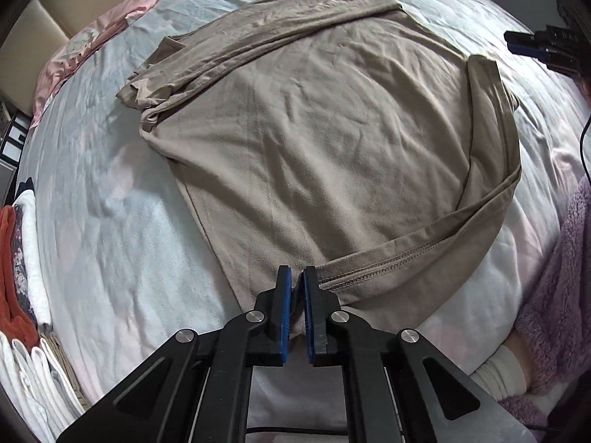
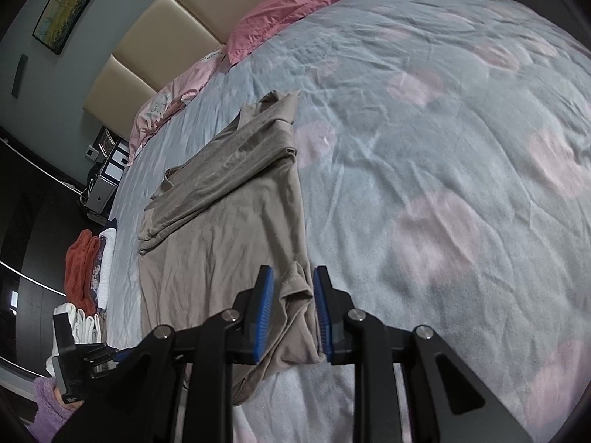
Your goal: Fold clothes
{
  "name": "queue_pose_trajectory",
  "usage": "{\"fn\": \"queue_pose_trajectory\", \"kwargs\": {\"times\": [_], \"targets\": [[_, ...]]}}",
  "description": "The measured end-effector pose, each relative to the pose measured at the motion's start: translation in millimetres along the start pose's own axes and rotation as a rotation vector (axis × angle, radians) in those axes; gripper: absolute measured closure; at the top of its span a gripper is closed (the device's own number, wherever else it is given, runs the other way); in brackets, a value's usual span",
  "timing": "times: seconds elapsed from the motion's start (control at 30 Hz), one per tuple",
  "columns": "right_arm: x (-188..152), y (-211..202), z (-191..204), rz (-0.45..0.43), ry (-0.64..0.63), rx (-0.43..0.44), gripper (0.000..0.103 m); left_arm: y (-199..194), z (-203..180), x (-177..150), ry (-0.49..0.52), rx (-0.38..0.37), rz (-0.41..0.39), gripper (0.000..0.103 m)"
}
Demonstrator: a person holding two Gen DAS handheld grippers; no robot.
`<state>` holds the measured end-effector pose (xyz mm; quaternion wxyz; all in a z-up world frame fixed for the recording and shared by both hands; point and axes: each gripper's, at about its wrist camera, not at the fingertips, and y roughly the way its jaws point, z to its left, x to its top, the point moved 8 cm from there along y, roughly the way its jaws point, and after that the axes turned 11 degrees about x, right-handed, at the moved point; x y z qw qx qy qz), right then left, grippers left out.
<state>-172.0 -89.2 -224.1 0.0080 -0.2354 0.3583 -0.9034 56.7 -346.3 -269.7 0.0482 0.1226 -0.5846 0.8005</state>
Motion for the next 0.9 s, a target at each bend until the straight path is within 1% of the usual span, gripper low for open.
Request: {"fn": "queue_pose_trajectory", "kwargs": {"times": [0.07, 0.23, 0.37, 0.4, 0.47, 0.53, 0.57, 0.6, 0.63, 0.67, 0.7, 0.73, 0.77, 0.8, 0.9], "targets": [[0, 0, 2, 0.003, -0.024, -0.011, 0.080, -4, 8, 1, -0.031, 0.018, -0.020, 0.099], [-7, 1, -1, 0.017, -0.013, -0.044, 0.081, -10, 18, 2, -0.085, 0.000, -0.050, 0.099], [-8, -5, 2, 0.014, -0.065, -0.098, 0.081, -15, 27, 3, -0.128, -0.014, -0.073, 0.099], [-7, -5, 4, 0.019, -0.085, -0.116, 0.081, -15, 25, 4, -0.121, -0.012, -0.080, 0.099], [-4, -6, 8, 0.025, -0.142, -0.168, 0.081, -19, 19, 5, -0.087, -0.028, -0.090, 0.098], [-2, -8, 11, 0.018, -0.186, -0.208, 0.081, -23, 13, 5, -0.044, -0.056, -0.099, 0.093], [-1, -10, 12, 0.011, -0.203, -0.225, 0.081, -26, 10, 4, -0.020, -0.068, -0.104, 0.089], [0, -11, 13, 0.005, -0.221, -0.242, 0.081, -28, 8, 5, 0.001, -0.074, -0.111, 0.076], [0, -12, 12, -0.001, -0.226, -0.251, 0.080, -31, 7, 6, 0.020, -0.071, -0.120, 0.069], [-1, -11, 9, -0.004, -0.204, -0.243, 0.081, -34, 4, 6, 0.044, -0.073, -0.128, 0.067], [-2, -9, 4, -0.004, -0.176, -0.235, 0.080, -36, -1, 5, 0.075, -0.084, -0.131, 0.063], [-3, -8, 0, -0.001, -0.150, -0.228, 0.080, -37, -7, 5, 0.107, -0.095, -0.134, 0.056], [-4, -6, -3, 0.001, -0.124, -0.221, 0.080, -37, -15, 3, 0.151, -0.096, -0.134, 0.051], [-5, -5, -7, 0.003, -0.102, -0.213, 0.081, -35, -22, 1, 0.203, -0.075, -0.135, 0.049], [-6, -4, -5, -0.001, -0.100, -0.203, 0.080, -26, -35, -5, 0.333, -0.004, -0.126, 0.049]]}}
